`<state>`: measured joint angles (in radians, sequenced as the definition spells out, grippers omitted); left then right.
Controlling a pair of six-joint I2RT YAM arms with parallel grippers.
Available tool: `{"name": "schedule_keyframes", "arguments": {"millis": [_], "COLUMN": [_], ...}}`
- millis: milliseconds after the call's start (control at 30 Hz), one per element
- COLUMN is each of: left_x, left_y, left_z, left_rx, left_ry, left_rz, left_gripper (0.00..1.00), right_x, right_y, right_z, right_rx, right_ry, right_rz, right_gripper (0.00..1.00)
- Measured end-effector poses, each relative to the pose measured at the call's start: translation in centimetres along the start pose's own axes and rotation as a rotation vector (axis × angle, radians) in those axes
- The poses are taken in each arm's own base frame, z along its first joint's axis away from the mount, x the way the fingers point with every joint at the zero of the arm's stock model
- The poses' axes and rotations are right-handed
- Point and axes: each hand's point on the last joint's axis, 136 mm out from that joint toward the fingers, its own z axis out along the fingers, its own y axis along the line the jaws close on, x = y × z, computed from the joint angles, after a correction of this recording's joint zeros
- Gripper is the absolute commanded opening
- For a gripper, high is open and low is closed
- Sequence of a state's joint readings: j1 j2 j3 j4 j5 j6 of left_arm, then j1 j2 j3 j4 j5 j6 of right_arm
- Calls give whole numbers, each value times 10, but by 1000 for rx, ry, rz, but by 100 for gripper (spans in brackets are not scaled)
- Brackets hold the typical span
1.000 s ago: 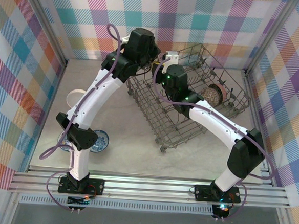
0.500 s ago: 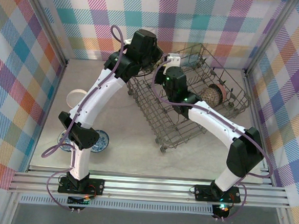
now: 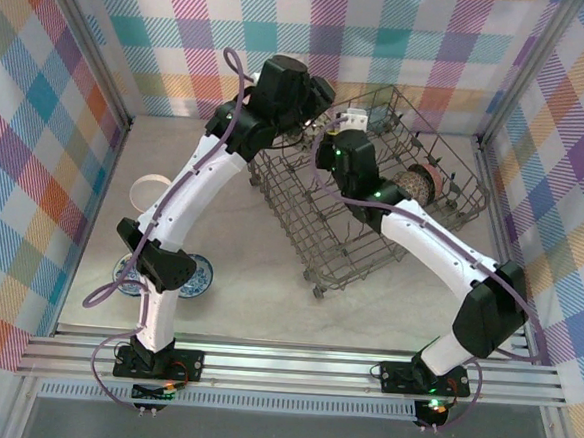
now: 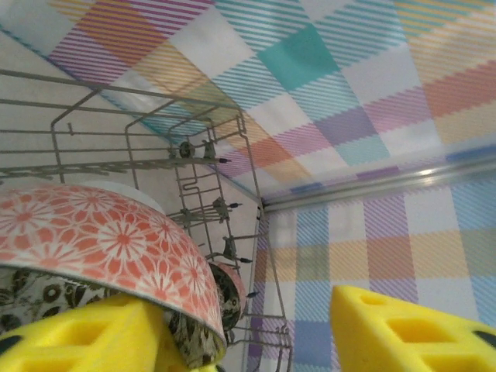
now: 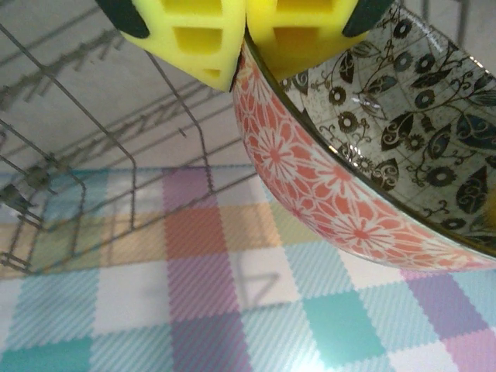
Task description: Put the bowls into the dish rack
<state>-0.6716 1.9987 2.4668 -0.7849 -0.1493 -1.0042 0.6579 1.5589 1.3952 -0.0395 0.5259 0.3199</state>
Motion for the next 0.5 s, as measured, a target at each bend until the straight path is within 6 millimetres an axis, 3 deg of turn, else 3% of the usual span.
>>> {"name": "schedule_keyframes", "arguments": {"millis": [267,500], "left_x": [-14,-37], "left_y": [-12,28], "left_z": [-7,1], "left_rx": [56,-21], "left_ry": [9,52], "left_rz": [69,169], "left_gripper": [79,80], "right_x": [9,16], "right_y": [-69,-116], "right_z": [6,6], "right_rx": [181,331], "right_ry": [127,194], "right_rz": [-5,-84], "right_gripper": [0,0]}}
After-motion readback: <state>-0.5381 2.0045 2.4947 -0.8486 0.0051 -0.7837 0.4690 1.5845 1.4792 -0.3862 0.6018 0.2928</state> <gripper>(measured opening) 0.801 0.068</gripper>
